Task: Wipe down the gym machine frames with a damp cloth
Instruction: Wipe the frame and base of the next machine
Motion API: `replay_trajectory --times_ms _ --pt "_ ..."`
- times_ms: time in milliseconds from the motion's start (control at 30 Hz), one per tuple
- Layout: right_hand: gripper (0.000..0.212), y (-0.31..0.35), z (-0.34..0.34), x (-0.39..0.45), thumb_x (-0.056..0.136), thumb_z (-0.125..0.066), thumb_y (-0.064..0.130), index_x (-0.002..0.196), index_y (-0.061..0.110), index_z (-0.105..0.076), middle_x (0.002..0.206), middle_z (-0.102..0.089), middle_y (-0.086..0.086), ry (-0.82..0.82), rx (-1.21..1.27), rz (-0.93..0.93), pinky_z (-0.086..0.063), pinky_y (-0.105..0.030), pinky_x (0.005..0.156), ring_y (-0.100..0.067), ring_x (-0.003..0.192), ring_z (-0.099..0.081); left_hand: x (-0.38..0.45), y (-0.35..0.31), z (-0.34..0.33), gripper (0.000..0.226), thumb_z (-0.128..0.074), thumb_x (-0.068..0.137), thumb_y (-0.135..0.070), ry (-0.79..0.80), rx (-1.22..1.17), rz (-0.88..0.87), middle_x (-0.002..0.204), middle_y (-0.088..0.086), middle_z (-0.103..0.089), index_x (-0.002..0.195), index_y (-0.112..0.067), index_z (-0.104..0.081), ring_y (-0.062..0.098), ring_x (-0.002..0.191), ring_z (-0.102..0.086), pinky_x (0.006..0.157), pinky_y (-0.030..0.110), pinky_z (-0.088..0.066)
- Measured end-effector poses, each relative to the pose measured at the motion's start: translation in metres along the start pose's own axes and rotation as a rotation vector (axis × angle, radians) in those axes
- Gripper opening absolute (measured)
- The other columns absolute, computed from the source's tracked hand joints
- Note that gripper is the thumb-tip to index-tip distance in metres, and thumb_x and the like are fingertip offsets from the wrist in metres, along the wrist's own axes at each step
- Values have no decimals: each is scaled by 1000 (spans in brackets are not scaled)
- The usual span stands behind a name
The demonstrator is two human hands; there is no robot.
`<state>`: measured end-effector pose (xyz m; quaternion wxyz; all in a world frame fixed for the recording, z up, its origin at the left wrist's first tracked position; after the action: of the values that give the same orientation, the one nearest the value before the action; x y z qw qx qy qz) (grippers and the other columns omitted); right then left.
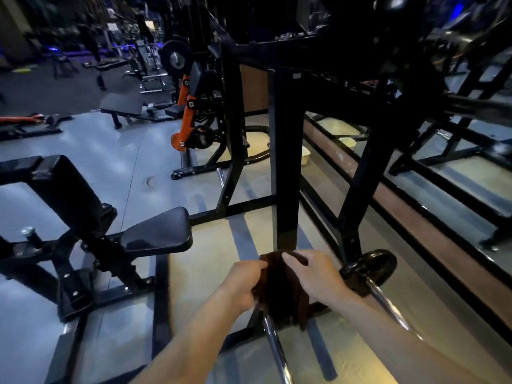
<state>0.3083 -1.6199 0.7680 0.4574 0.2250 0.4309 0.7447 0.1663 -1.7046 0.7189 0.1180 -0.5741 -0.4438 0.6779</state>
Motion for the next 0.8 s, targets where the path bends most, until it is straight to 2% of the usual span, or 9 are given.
replay_trajectory --times_ms 167,267,400,467,567,633,700,733,800 --pt "24 -18 9 2 108 -54 36 94 30 -73 97 -73 4 287 -124 80 -55 -30 80 -6 88 -69 2 0 -63 30 -66 101 -31 -53 -130 -7 95 16 -77 109 -3 -74 26 75 -73 52 26 -57" --pt "20 -31 31 -2 106 -58 35 108 28 -77 104 -79 4 493 133 -86 -59 -26 82 -8 94 -74 4 3 -85 19 -71 97 -19 -101 -130 -43 96 19 -77 109 -4 -72 29 82 -75 58 30 -59" --pt "21 -66 81 15 106 -58 21 118 10 -71 101 -74 -5 369 297 -335 -56 -29 69 -18 76 -68 -8 -15 -115 9 -65 96 -6 -149 23 -172 97 19 -76 101 -9 -72 31 85 -74 81 43 -62" --pt "39 -76 104 33 103 -59 14 142 16 -55 122 -64 -1 335 189 -254 -55 -31 75 -19 90 -68 -15 -29 -134 15 -64 96 -6 -109 173 -247 97 13 -76 102 -17 -73 28 89 -74 90 46 -61" --pt "87 -75 114 41 96 -66 12 164 35 -16 156 -37 13 527 -44 -72 -52 -32 92 -23 129 -59 -27 -46 -164 23 -60 96 -8 12 446 -327 102 7 -75 105 -27 -71 22 95 -73 88 37 -61" --pt "95 -75 122 41 94 -69 13 163 40 -11 147 -49 8 589 -152 27 -55 -42 94 -27 117 -66 -29 -55 -178 26 -57 97 -7 64 590 -376 101 5 -73 101 -30 -69 19 96 -71 84 31 -58" --pt "68 -76 140 46 95 -73 18 152 32 -40 121 -62 7 485 -286 94 -55 -41 93 -18 101 -69 -27 -62 -182 27 -55 99 -10 42 701 -429 98 1 -70 99 -33 -69 15 94 -67 81 27 -55" --pt "41 -77 153 47 95 -74 23 133 31 -60 109 -66 10 409 -310 112 -57 -38 90 -11 95 -68 -24 -64 -183 23 -56 100 -13 16 760 -464 96 -3 -69 100 -33 -69 11 93 -66 80 26 -53" --pt "2 -78 177 43 96 -73 30 97 31 -74 89 -71 12 290 -302 135 -58 -31 80 -2 84 -67 -18 -66 -188 11 -60 102 -25 -56 893 -533 91 -7 -69 100 -30 -69 7 87 -65 78 27 -56"
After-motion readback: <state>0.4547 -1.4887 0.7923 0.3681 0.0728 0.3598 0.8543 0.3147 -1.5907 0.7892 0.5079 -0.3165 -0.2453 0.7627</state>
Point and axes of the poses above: each hand's wrist, its own x-axis towards the middle knuckle, its own z-axis out of the back of the hand, y = z × x, the point moved 10 cm from there along x, towards the middle knuckle
